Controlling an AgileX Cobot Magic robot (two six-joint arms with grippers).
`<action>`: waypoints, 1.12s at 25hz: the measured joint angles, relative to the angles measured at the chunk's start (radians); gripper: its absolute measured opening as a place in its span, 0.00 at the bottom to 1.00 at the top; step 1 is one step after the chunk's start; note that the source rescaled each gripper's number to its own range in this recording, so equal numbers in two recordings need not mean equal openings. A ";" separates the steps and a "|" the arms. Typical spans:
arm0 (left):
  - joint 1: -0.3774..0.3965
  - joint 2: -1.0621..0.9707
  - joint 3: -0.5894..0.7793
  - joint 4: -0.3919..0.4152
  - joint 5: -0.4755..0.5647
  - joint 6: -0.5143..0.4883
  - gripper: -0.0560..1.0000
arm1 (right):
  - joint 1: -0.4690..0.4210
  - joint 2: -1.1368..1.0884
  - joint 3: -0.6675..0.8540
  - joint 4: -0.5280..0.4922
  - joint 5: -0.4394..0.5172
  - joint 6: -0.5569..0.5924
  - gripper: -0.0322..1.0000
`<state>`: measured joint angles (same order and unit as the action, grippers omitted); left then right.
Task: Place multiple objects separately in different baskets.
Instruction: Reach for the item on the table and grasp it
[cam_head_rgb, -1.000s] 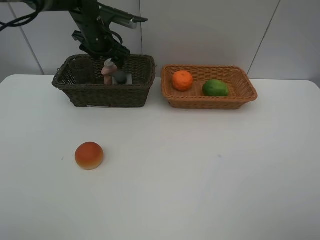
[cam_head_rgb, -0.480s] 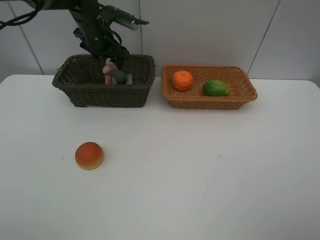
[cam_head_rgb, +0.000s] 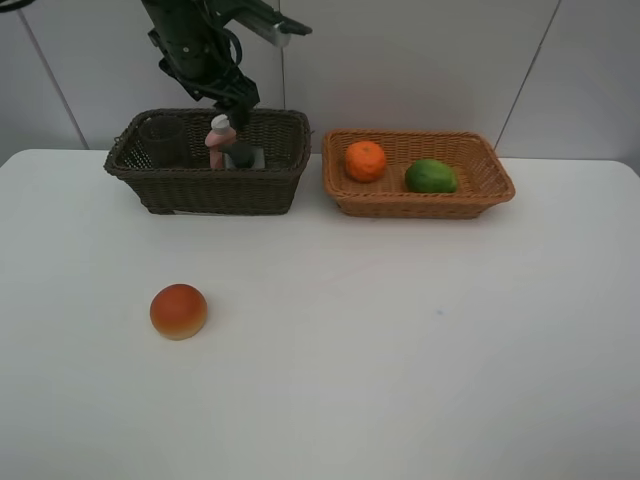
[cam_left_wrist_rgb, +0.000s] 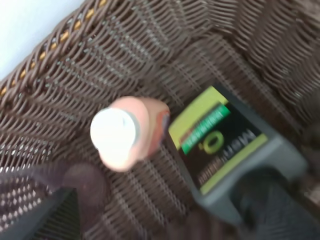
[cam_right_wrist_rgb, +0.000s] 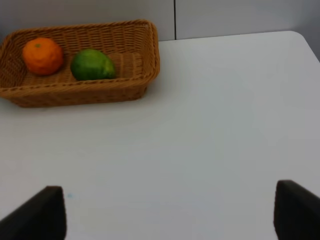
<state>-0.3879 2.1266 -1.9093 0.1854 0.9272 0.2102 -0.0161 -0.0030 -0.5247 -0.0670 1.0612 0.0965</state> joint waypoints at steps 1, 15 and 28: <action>-0.008 -0.017 0.000 0.000 0.025 0.012 0.96 | 0.000 0.000 0.000 0.000 0.000 0.000 0.84; -0.137 -0.224 0.015 -0.017 0.266 0.086 0.96 | 0.000 0.000 0.000 0.000 0.000 0.000 0.84; -0.152 -0.424 0.481 -0.072 0.265 0.038 0.96 | 0.000 0.000 0.000 0.000 0.000 0.000 0.84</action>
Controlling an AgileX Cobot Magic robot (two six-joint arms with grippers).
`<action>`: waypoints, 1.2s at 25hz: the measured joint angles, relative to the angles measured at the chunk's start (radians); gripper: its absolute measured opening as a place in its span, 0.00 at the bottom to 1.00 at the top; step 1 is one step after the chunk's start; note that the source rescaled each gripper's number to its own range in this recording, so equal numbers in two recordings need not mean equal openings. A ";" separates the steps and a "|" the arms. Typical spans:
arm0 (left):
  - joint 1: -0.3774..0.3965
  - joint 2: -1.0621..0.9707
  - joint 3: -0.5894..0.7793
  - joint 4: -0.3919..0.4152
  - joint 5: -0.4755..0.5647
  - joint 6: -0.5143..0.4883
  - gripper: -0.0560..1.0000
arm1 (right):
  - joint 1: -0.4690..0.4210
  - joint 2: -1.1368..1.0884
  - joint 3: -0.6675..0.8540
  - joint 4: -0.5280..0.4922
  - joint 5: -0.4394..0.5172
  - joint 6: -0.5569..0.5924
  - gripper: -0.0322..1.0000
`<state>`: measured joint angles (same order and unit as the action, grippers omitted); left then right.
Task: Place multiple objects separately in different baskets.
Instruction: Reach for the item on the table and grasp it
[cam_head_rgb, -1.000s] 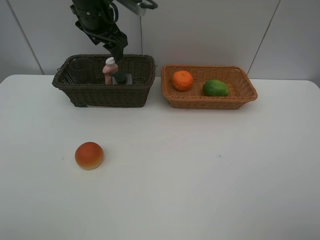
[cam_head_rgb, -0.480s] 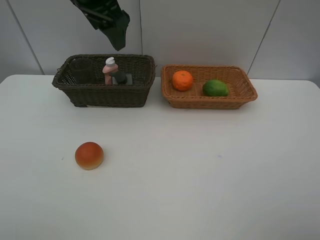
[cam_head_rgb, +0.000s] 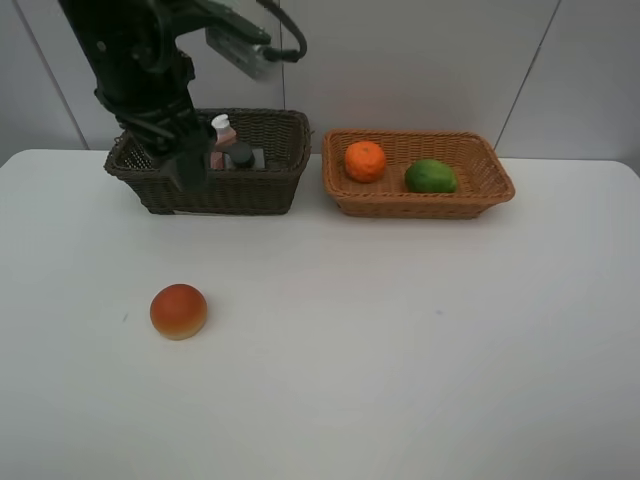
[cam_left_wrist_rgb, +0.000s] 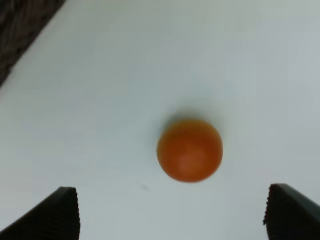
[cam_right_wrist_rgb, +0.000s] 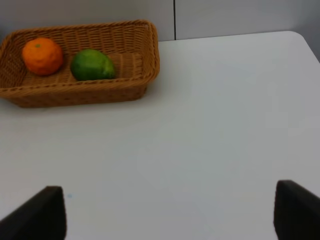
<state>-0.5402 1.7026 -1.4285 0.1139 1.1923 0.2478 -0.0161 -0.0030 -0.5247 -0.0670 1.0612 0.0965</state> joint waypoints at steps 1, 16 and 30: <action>0.000 -0.013 0.035 0.000 -0.003 -0.002 0.96 | 0.000 0.000 0.000 0.000 0.000 0.000 0.84; 0.000 -0.028 0.430 -0.011 -0.340 0.008 0.96 | 0.000 0.000 0.000 0.000 0.000 0.000 0.84; 0.000 0.062 0.525 -0.008 -0.569 0.012 0.96 | 0.000 0.000 0.000 0.000 0.000 0.000 0.84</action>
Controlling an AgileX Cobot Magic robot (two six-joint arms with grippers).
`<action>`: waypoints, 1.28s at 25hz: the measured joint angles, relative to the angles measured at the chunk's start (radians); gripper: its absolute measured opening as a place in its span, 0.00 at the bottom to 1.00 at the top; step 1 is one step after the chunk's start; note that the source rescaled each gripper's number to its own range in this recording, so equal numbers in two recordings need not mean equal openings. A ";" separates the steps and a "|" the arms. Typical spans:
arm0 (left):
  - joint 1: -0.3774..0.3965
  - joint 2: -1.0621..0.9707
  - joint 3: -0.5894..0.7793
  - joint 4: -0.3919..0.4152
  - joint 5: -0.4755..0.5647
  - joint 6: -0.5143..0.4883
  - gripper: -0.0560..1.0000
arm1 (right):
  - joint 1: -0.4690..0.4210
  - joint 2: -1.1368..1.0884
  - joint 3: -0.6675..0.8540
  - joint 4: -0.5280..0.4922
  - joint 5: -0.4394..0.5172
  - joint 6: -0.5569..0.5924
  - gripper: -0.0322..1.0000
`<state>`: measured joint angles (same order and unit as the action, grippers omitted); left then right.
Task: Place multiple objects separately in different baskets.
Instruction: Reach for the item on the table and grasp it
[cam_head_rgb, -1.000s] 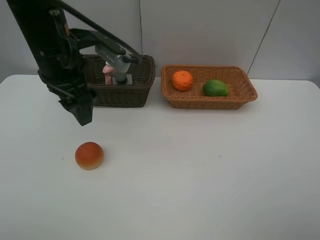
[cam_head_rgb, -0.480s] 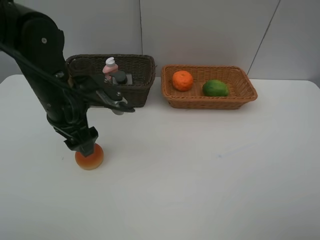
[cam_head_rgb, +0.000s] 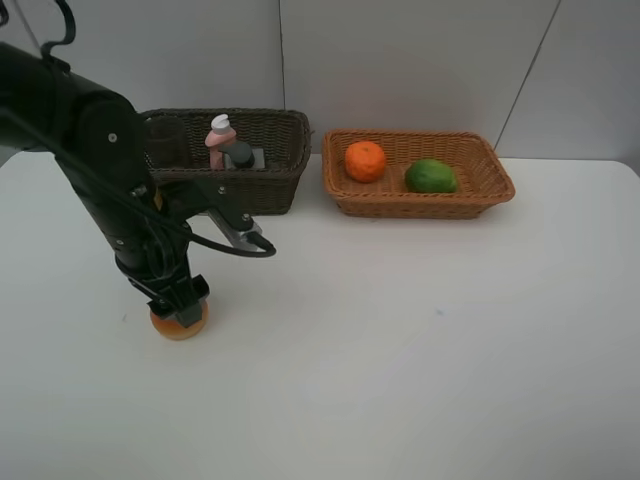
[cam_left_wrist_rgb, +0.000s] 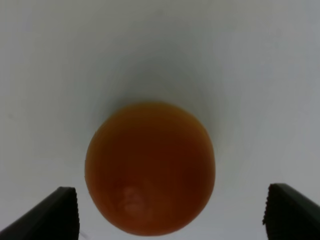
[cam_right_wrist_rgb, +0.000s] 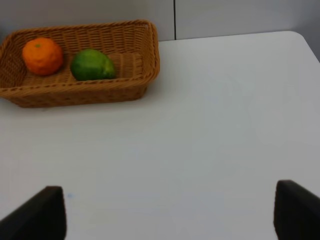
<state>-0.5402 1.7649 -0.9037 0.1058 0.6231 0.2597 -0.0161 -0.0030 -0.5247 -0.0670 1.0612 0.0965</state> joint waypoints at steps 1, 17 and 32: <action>0.000 0.007 0.000 0.001 -0.008 0.000 0.96 | 0.000 0.000 0.000 0.000 0.000 0.000 0.84; 0.001 0.025 0.000 0.072 -0.045 0.012 0.96 | 0.000 0.000 0.000 0.000 0.000 0.000 0.84; 0.001 0.071 0.000 0.067 -0.073 0.012 0.96 | 0.000 0.000 0.000 0.000 0.000 0.000 0.84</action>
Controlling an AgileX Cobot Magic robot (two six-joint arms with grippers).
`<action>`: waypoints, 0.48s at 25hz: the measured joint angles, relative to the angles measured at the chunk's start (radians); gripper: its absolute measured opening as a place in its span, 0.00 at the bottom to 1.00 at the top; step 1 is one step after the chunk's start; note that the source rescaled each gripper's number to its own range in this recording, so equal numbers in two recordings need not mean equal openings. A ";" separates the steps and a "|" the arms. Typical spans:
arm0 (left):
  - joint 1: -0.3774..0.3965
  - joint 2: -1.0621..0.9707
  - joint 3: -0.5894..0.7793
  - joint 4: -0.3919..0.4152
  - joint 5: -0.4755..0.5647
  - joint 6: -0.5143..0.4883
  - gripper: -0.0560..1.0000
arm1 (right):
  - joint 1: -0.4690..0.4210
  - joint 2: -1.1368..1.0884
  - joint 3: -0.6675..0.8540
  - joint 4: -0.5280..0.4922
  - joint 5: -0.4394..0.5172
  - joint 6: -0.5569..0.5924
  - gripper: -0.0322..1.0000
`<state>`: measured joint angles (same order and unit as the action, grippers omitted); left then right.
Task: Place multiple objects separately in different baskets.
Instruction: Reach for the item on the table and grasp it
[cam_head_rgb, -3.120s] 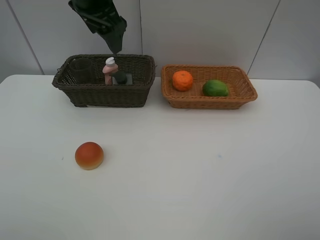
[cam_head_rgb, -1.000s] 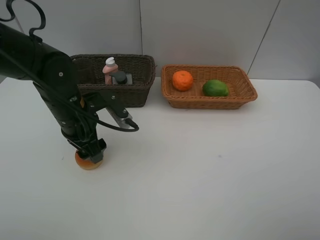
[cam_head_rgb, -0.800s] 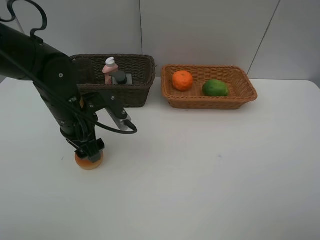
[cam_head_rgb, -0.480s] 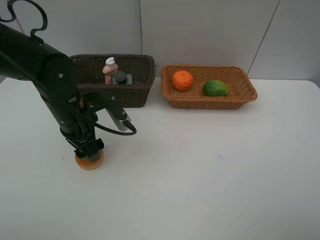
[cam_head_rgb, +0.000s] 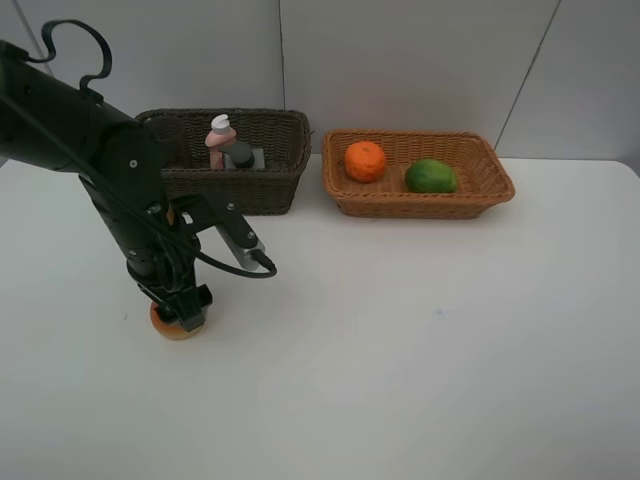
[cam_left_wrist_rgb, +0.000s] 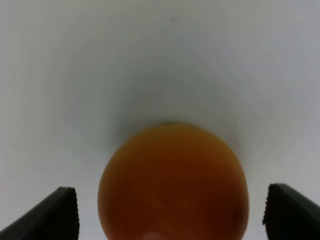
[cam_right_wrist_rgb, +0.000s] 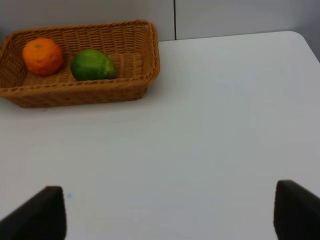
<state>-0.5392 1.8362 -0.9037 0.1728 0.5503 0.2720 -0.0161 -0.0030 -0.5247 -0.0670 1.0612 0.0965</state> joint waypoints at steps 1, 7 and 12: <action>0.001 0.000 0.000 0.001 -0.002 0.000 0.96 | 0.000 0.000 0.000 0.000 0.000 0.000 0.84; 0.010 0.000 0.000 0.002 -0.013 0.000 0.96 | 0.000 0.000 0.000 0.000 0.000 0.000 0.84; 0.010 0.028 0.000 0.003 -0.014 0.000 0.96 | 0.000 0.000 0.000 0.000 0.000 0.000 0.84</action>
<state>-0.5293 1.8640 -0.9037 0.1759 0.5363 0.2720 -0.0161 -0.0030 -0.5247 -0.0670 1.0612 0.0965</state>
